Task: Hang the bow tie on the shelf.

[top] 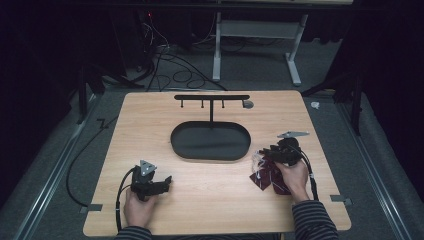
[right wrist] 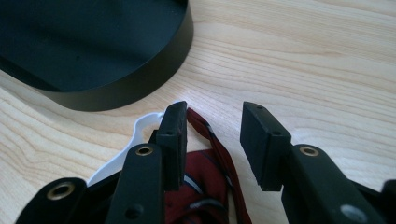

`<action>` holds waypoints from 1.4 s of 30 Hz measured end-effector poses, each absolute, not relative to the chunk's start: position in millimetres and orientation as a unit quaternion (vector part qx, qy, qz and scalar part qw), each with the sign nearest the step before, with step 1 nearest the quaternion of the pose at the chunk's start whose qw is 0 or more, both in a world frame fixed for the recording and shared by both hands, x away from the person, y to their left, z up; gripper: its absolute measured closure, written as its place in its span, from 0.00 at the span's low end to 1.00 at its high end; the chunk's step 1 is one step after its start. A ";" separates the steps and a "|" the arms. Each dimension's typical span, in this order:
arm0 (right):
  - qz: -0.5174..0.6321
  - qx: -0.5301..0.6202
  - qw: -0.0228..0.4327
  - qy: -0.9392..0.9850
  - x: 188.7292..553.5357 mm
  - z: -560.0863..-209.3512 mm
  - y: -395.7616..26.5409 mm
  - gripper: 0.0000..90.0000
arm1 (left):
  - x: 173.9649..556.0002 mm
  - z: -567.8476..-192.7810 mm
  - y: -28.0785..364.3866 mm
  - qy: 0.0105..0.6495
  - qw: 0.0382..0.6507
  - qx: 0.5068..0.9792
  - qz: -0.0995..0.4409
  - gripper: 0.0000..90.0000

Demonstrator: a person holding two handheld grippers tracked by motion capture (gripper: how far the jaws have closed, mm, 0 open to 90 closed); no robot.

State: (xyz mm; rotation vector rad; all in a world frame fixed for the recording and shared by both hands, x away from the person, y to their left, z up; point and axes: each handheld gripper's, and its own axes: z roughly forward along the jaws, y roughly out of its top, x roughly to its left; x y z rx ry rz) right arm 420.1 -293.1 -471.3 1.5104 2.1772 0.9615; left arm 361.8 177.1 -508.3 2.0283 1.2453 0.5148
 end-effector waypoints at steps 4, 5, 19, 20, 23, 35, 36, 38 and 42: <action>0.330 0.525 0.157 0.768 426.1 -474.2 -287.7 0.71 | 361.8 -508.4 177.1 0.480 0.346 0.781 0.199 0.19; 0.327 0.527 0.155 0.769 427.3 -475.0 -286.4 0.71 | 361.8 -508.4 177.1 0.480 0.346 0.781 0.199 0.19; 0.303 0.526 0.147 0.781 436.1 -485.6 -279.8 0.84 | 361.8 -508.3 177.1 0.480 0.346 0.781 0.199 0.19; 0.303 0.528 0.145 0.780 436.1 -485.8 -279.3 0.85 | 361.8 -508.4 177.1 0.480 0.346 0.781 0.199 0.19; 0.301 0.526 0.147 0.782 436.9 -487.2 -279.2 0.90 | 361.8 -508.4 177.1 0.480 0.346 0.781 0.199 0.19; 0.298 0.515 0.153 0.789 435.3 -486.0 -278.8 1.00 | 361.7 -508.4 177.1 0.480 0.347 0.781 0.199 0.19; 0.301 0.517 0.152 0.787 434.6 -484.9 -279.0 1.00 | 361.8 -508.4 177.1 0.480 0.347 0.781 0.199 0.19; 0.309 0.514 0.155 0.785 433.1 -481.5 -280.0 1.00 | 361.8 -508.4 177.1 0.480 0.346 0.781 0.199 0.19; 0.329 0.510 0.158 0.779 428.2 -473.1 -284.3 1.00 | 361.8 -508.5 177.0 0.480 0.347 0.781 0.199 0.19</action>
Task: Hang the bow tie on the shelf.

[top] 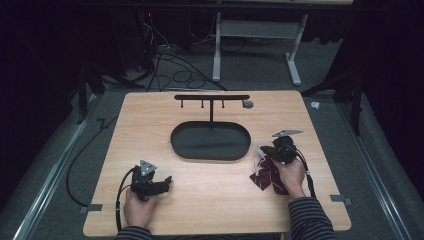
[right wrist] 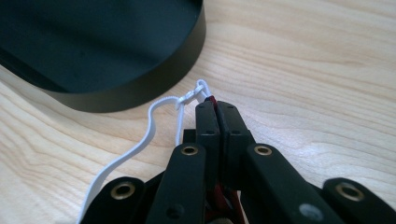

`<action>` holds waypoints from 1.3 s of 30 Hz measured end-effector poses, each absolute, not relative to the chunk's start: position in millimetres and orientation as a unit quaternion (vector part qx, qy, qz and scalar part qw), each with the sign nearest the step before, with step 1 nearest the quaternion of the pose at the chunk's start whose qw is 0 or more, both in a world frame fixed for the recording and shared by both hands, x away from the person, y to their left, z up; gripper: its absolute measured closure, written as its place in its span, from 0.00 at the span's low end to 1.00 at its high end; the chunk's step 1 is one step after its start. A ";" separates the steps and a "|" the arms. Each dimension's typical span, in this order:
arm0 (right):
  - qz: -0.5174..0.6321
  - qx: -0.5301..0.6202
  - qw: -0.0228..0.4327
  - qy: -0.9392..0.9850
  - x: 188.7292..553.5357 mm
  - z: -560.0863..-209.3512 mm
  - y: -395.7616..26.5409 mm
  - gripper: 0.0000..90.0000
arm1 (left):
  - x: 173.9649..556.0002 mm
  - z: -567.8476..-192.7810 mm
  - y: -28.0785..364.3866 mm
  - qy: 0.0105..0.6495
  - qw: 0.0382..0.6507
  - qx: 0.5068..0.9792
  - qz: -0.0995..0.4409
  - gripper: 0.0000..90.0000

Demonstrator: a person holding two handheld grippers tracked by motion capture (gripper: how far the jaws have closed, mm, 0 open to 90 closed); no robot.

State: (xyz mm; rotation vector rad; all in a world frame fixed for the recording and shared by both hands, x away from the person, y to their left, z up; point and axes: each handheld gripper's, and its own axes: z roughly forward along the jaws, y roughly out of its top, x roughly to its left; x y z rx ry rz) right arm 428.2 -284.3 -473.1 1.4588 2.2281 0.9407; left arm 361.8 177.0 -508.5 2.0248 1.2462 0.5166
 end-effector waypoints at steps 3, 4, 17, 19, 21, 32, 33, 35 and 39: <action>0.340 0.512 0.159 0.773 425.0 -468.2 -289.1 1.00 | 361.8 -508.4 177.0 0.480 0.347 0.781 0.199 0.19; 0.343 0.515 0.158 0.770 423.8 -466.9 -290.6 1.00 | 361.8 -508.5 177.0 0.480 0.347 0.781 0.199 0.19; 0.387 0.508 0.171 0.751 406.9 -442.6 -304.8 1.00 | 361.8 -508.4 177.1 0.480 0.347 0.781 0.199 0.19; 0.393 0.504 0.176 0.749 404.3 -438.3 -306.2 1.00 | 361.8 -508.3 177.1 0.480 0.346 0.781 0.198 0.19; 0.397 0.501 0.178 0.748 401.7 -433.9 -307.2 1.00 | 361.8 -508.3 177.1 0.480 0.346 0.781 0.198 0.19; 0.418 0.483 0.193 0.745 391.5 -413.4 -307.2 1.00 | 361.8 -508.3 177.1 0.480 0.346 0.782 0.198 0.19; 0.420 0.481 0.194 0.744 390.6 -411.2 -306.5 1.00 | 361.8 -508.3 177.1 0.480 0.346 0.782 0.198 0.19; 0.424 0.476 0.198 0.744 389.0 -406.5 -305.1 1.00 | 361.8 -508.3 177.1 0.480 0.346 0.781 0.198 0.19; 0.432 0.467 0.204 0.744 385.8 -396.7 -302.0 1.00 | 361.8 -508.3 177.1 0.480 0.346 0.781 0.199 0.19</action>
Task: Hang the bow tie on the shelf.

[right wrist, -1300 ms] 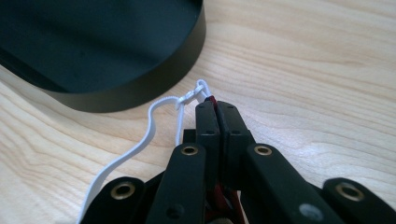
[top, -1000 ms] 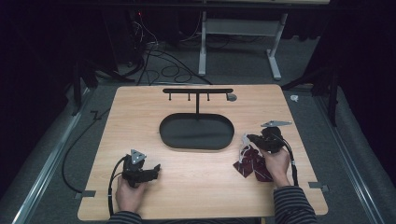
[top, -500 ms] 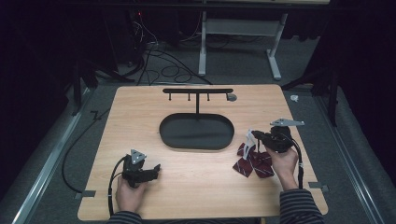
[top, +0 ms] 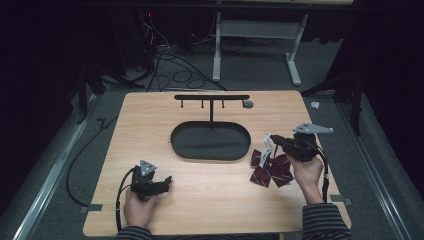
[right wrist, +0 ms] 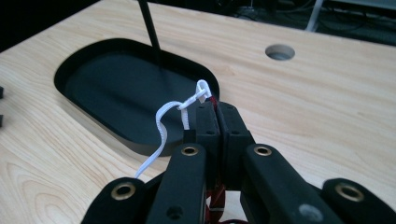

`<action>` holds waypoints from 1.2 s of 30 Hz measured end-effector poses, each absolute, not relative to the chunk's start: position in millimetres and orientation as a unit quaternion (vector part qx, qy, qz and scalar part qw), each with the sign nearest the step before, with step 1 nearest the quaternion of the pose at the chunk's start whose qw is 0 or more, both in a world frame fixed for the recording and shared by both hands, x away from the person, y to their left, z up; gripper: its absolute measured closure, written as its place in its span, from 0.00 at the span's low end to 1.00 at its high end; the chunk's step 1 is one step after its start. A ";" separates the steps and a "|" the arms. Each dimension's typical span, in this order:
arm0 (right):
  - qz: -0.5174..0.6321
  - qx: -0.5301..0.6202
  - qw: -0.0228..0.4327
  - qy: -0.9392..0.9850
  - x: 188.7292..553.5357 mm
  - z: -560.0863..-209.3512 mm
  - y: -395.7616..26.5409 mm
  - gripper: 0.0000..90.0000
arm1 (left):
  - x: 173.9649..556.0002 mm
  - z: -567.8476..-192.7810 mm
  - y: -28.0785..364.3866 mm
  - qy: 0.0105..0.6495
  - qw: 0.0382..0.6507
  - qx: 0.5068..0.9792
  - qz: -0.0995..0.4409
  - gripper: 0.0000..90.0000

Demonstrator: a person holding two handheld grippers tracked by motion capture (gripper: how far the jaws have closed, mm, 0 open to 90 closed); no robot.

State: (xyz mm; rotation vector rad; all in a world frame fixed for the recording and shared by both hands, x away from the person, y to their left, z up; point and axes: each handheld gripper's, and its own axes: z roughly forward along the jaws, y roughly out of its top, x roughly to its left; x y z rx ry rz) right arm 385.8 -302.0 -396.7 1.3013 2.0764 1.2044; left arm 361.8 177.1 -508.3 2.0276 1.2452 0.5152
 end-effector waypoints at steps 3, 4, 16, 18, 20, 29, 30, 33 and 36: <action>0.437 0.457 0.210 0.745 383.7 -390.2 -299.7 1.00 | 361.8 -508.3 177.1 0.480 0.346 0.782 0.199 0.19; 0.438 0.455 0.212 0.746 383.1 -388.2 -298.7 1.00 | 361.8 -508.3 177.1 0.480 0.346 0.782 0.198 0.19; 0.448 0.430 0.227 0.750 381.3 -367.9 -285.2 1.00 | 361.8 -508.3 177.1 0.480 0.346 0.781 0.198 0.19; 0.451 0.427 0.227 0.750 381.6 -365.3 -283.1 1.00 | 361.8 -508.4 177.1 0.480 0.346 0.781 0.198 0.19; 0.453 0.424 0.230 0.750 381.7 -362.6 -280.7 1.00 | 361.8 -508.3 177.1 0.480 0.346 0.781 0.198 0.19; 0.460 0.408 0.236 0.753 384.3 -352.6 -269.9 1.00 | 361.8 -508.4 177.1 0.480 0.346 0.781 0.198 0.19; 0.460 0.408 0.236 0.753 384.3 -352.6 -269.9 1.00 | 361.8 -508.4 177.1 0.480 0.346 0.781 0.198 0.19; 0.461 0.404 0.235 0.755 385.6 -349.3 -265.5 1.00 | 361.8 -508.4 177.1 0.480 0.346 0.781 0.198 0.19; 0.466 0.397 0.236 0.755 387.4 -345.0 -260.2 1.00 | 361.8 -508.4 177.1 0.480 0.346 0.781 0.199 0.19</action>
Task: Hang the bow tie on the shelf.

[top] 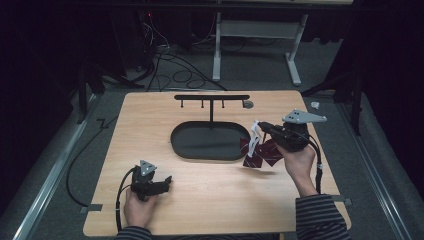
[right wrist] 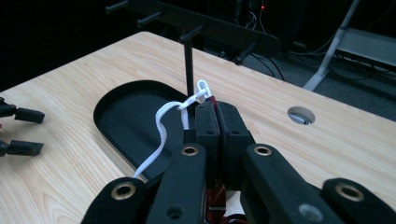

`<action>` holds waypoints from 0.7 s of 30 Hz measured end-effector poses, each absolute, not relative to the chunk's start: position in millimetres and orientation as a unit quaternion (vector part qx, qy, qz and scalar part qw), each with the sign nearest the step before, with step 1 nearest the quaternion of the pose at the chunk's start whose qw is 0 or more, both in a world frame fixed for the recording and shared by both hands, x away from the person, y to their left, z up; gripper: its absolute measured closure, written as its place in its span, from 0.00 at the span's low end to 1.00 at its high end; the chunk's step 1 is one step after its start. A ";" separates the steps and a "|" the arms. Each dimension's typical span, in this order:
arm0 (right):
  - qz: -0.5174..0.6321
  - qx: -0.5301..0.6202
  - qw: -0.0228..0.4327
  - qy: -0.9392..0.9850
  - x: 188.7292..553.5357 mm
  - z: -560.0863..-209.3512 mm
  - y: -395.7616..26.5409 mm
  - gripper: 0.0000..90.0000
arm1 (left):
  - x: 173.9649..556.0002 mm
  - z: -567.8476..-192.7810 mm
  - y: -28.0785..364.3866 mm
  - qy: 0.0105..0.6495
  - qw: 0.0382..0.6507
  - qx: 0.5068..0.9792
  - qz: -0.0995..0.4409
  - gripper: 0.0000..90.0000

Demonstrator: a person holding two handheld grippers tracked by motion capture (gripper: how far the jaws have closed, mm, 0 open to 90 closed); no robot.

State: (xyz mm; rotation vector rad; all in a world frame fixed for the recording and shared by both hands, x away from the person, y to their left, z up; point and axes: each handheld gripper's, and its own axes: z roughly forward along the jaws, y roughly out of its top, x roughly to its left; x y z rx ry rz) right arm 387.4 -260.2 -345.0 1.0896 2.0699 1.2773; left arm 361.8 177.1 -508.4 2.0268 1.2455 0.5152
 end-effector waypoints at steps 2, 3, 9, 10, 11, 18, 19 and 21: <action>0.468 0.392 0.237 0.756 388.6 -342.1 -257.3 1.00 | 361.8 -508.3 177.1 0.480 0.346 0.781 0.198 0.19; 0.468 0.393 0.236 0.756 388.9 -341.0 -256.2 1.00 | 361.8 -508.4 177.1 0.480 0.346 0.781 0.198 0.19; 0.469 0.384 0.233 0.760 396.1 -333.0 -248.5 1.00 | 361.8 -508.4 177.0 0.480 0.347 0.781 0.199 0.19; 0.468 0.384 0.233 0.761 397.1 -332.4 -247.0 1.00 | 361.8 -508.4 177.1 0.480 0.346 0.781 0.198 0.19; 0.467 0.383 0.233 0.762 397.8 -331.8 -245.4 1.00 | 361.8 -508.4 177.1 0.480 0.347 0.781 0.199 0.19; 0.465 0.377 0.231 0.767 403.7 -330.5 -234.8 1.00 | 361.8 -508.4 177.0 0.480 0.347 0.781 0.199 0.19; 0.463 0.376 0.233 0.768 404.5 -330.2 -233.6 1.00 | 361.8 -508.4 177.1 0.480 0.347 0.781 0.199 0.19; 0.464 0.376 0.230 0.768 405.9 -329.4 -231.2 1.00 | 361.8 -508.4 177.1 0.480 0.347 0.781 0.199 0.19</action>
